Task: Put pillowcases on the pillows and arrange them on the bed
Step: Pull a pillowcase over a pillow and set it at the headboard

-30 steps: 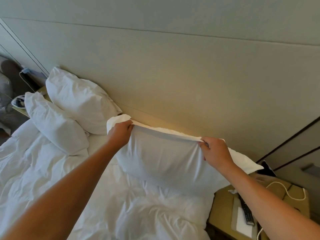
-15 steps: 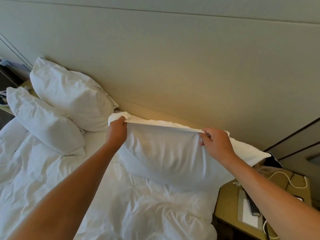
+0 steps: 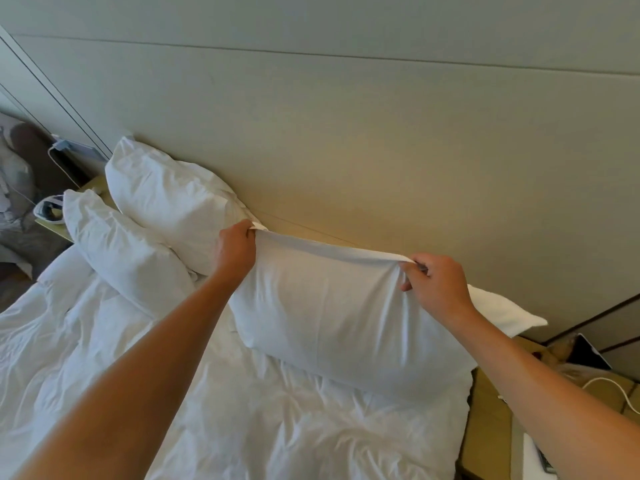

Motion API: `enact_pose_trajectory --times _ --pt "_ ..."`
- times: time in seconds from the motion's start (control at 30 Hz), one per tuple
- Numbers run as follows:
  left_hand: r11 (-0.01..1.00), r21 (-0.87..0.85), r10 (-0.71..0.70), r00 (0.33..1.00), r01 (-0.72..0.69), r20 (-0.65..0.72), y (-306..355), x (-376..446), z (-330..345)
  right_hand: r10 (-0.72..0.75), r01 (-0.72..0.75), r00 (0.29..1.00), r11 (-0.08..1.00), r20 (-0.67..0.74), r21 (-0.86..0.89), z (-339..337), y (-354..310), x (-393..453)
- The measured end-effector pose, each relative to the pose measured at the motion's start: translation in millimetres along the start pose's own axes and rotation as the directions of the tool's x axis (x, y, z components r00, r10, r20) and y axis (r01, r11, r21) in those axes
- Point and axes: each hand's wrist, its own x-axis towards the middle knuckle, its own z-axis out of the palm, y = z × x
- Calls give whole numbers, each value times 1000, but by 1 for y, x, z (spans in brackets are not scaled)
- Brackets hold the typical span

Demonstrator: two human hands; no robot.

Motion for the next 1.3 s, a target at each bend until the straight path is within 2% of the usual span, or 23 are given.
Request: enact_pose_trajectory --times 0.13,0.23,0.3,0.43,0.57,0.73,0.83,0.9,0.97,1.13,1.2,1.3 --pt "997 35 -67 987 63 146 -30 -12 25 88 -84 992 996 94 -43 32 20 -4" --pt "972 -170 -114 959 162 260 -41 -8 36 102 -101 994 994 36 -34 41 22 5" --pt "945 -251 -133 949 208 287 -37 7 38 94 -94 996 995 6 -18 42 18 14" --pt "938 -298 -106 963 179 246 -16 50 36 79 -79 996 997 -33 26 41 11 37" --pt "961 -242 -87 979 131 186 5 89 41 78 -72 993 995 -86 73 37 2 61" --pt "970 -218 -89 993 104 77 27 121 57 72 -65 988 996 -134 58 29 -4 99" --pt "950 -286 -113 992 123 51 32 118 76 73 -80 987 996 -142 -40 34 5 115" --pt "944 -299 -108 987 140 121 30 94 99 55 -70 991 990 -120 -125 41 17 115" --pt "943 -266 -127 956 200 265 28 54 129 27 -40 998 974 -62 -221 48 35 109" --pt "944 -208 -93 810 257 579 42 -49 198 113 -56 988 895 103 -442 57 98 75" --pt "927 -237 -77 766 291 638 52 -69 214 145 -51 975 882 166 -468 53 121 65" --pt "914 -248 -87 752 322 654 66 -78 226 152 2 960 835 234 -550 43 143 61"
